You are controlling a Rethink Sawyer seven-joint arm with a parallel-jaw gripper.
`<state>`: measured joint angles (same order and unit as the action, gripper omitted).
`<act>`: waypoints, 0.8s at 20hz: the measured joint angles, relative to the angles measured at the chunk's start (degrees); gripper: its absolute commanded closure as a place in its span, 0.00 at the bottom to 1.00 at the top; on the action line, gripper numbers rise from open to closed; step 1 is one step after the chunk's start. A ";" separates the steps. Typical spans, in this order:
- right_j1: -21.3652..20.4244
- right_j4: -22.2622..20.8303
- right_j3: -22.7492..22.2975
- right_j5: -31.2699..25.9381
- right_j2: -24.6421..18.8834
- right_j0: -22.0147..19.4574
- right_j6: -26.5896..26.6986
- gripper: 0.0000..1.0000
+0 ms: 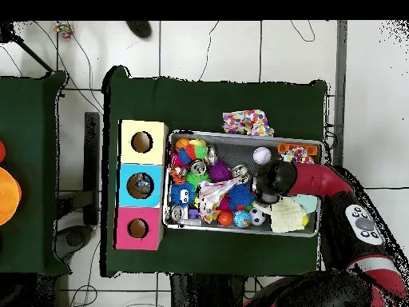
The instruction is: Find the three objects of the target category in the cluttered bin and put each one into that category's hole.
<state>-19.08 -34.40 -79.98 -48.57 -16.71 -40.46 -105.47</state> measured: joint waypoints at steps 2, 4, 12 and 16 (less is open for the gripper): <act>-0.43 -0.01 -1.07 2.03 -0.32 -0.69 0.00 0.00; -0.87 -0.01 -2.15 4.06 -0.64 -1.38 0.00 1.00; -1.96 -0.08 -2.77 5.88 -1.91 -1.76 0.00 1.00; -2.29 -0.08 -2.81 5.88 -1.91 -1.80 0.00 1.00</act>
<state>-21.37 -34.48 -82.79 -42.69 -18.62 -42.26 -105.47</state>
